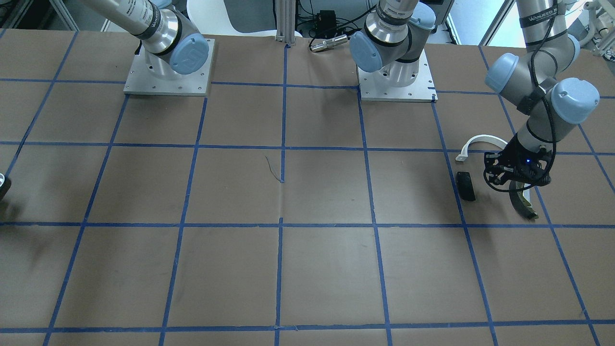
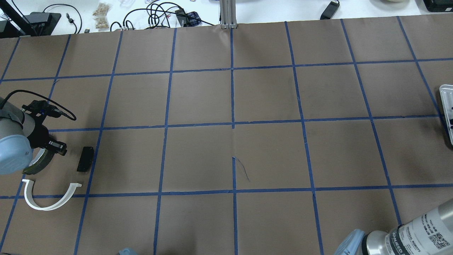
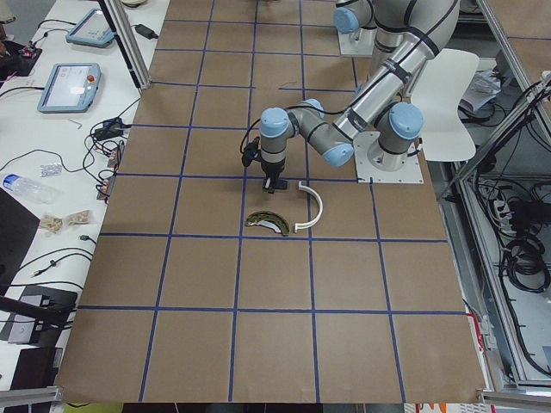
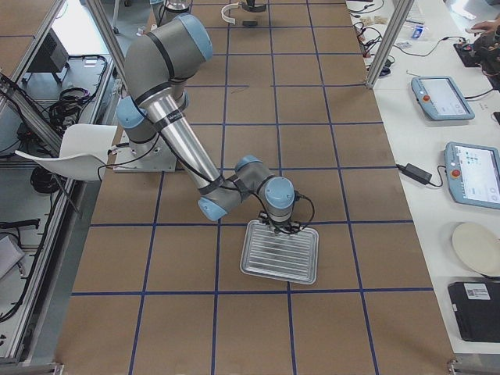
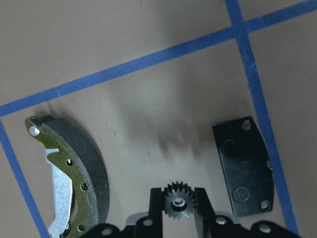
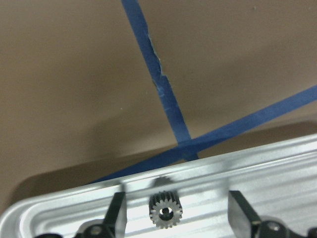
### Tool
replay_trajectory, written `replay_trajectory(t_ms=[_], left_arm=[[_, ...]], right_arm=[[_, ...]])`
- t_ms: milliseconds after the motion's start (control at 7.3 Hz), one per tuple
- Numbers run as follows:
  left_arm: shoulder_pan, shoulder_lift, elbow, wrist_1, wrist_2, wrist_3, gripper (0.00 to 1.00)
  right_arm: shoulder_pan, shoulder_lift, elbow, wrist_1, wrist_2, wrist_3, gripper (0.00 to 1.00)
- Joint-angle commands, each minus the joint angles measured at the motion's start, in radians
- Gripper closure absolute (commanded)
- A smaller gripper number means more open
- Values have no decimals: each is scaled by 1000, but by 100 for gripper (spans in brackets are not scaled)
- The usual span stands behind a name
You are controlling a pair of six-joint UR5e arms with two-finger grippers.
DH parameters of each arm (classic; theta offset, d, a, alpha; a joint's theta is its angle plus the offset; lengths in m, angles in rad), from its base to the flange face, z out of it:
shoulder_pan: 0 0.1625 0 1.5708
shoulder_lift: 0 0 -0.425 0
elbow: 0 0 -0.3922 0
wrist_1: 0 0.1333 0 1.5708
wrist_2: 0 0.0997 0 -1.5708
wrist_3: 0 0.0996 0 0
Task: Place bearing gear from tray to pile
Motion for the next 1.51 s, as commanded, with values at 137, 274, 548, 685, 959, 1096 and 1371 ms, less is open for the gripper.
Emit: replay_trajectory(t_ms=[137, 274, 548, 685, 959, 1096, 1371], left_arm=[[0, 10, 1, -3, 2, 3, 0], [-3, 16, 4, -5, 10, -3, 0], [-65, 70, 25, -49, 44, -104, 0], [-143, 111, 37, -99, 48, -197, 0], [-293, 161, 100, -225, 47, -397, 0], [-358, 155, 158, -300, 47, -521, 0], [-510, 116, 354, -498, 41, -819, 0]], right_arm=[[0, 0, 1, 3, -28, 7, 56], [-1, -8, 1, 6, -53, 16, 83], [5, -11, 2, 24, -90, 71, 100], [5, -13, 2, 24, -93, 71, 100], [11, -61, 2, 55, -93, 122, 100], [26, -123, 4, 149, -90, 247, 100], [163, -177, 40, 204, -75, 510, 100]])
